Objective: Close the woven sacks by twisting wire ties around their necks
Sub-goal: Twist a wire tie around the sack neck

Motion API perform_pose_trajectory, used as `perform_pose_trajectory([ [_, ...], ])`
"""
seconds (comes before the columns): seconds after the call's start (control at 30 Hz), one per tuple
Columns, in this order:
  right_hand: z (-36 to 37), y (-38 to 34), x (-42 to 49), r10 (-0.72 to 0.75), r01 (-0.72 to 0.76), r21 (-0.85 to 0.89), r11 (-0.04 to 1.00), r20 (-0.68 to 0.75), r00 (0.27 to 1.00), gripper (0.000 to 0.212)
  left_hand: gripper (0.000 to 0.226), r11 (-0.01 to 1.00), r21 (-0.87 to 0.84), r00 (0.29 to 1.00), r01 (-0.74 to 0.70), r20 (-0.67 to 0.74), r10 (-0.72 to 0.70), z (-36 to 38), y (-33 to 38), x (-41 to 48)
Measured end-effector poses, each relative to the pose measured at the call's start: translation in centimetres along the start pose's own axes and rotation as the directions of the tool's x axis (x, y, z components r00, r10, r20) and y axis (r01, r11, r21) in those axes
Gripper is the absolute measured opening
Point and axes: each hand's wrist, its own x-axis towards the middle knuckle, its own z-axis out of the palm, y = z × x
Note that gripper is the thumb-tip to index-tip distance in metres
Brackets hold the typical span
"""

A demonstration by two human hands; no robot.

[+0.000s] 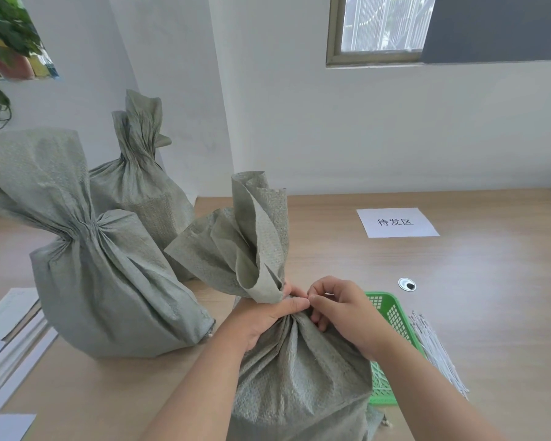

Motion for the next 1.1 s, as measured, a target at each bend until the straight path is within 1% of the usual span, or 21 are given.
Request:
perform_pose_trajectory([
  [0.07,0.0,-0.2,-0.1,0.018,-0.018,-0.074,0.997,-0.008,1.0,0.01,0.017,1.0,0.007,1.0,-0.007,0.005,0.007,0.0,0.0,-0.1],
  [0.17,0.0,-0.3,-0.1,0.046,-0.048,-0.101,0.994,-0.029,0.999,0.012,0.019,1.0,0.022,1.0,-0.003,-0.012,0.004,-0.1,0.0,0.1],
  [0.27,-0.3,-0.5,-0.1,0.031,-0.044,-0.163,0.986,-0.078,0.996,0.012,0.025,0.999,0.046,1.0,0.002,-0.019,-0.002,-0.2,0.0,0.2],
  [0.33,-0.6,-0.5,-0.1,-0.004,-0.023,-0.216,0.976,-0.125,0.992,0.013,0.027,0.999,0.047,1.0,0.001,-0.029,0.001,-0.2,0.1,0.3],
  [0.43,-0.8,-0.5,0.0,-0.13,0.053,-0.364,0.93,-0.19,0.973,0.012,0.026,0.999,0.046,0.999,-0.014,-0.031,0.015,-0.3,-0.2,0.5],
  [0.5,-0.5,-0.9,-0.1,-0.205,0.126,-0.414,0.901,-0.152,0.967,0.009,0.019,1.0,0.002,0.999,-0.006,-0.05,0.006,-0.3,-0.5,0.6],
  [0.57,-0.1,-0.9,0.2,-0.268,0.205,-0.489,0.848,-0.062,0.961,0.01,0.015,1.0,-0.001,0.998,0.006,-0.063,-0.006,-0.3,-0.6,0.7],
  [0.63,0.2,-0.9,0.5,-0.311,0.246,-0.607,0.756,-0.003,0.95,0.009,0.021,1.0,0.01,0.997,-0.009,-0.073,0.01,-0.4,-0.6,0.6],
  [0.7,0.4,-0.8,0.7,-0.33,0.247,-0.703,0.667,0.019,0.944,0.01,0.026,0.999,0.029,0.997,-0.018,-0.076,0.021,-0.6,-0.5,0.4],
  [0.83,0.6,-0.4,0.5,-0.373,0.255,-0.828,0.499,0.06,0.926,0.015,0.025,0.989,0.142,0.996,0.034,-0.091,-0.021,-0.7,-0.4,0.2],
  [0.87,0.4,-0.3,0.4,-0.374,0.241,-0.845,0.477,0.053,0.926,0.015,0.021,0.986,0.161,0.993,0.051,-0.113,-0.033,-0.8,-0.3,0.2],
  [0.93,-0.3,-0.2,0.5,-0.363,0.2,-0.859,0.471,0.018,0.932,0.019,0.017,0.981,0.171,0.985,0.093,-0.162,-0.065,-0.9,-0.3,0.4],
  [1.03,-0.9,-0.1,0.7,-0.358,0.186,-0.866,0.463,0.009,0.934,0.02,0.031,0.977,0.164,0.978,0.135,-0.181,-0.105,-1.0,0.0,0.2],
  [1.1,-0.4,0.2,0.8,-0.409,0.236,-0.879,0.414,0.052,0.911,0.018,0.03,0.972,0.185,0.979,0.144,-0.169,-0.113,-1.2,0.0,0.2],
])
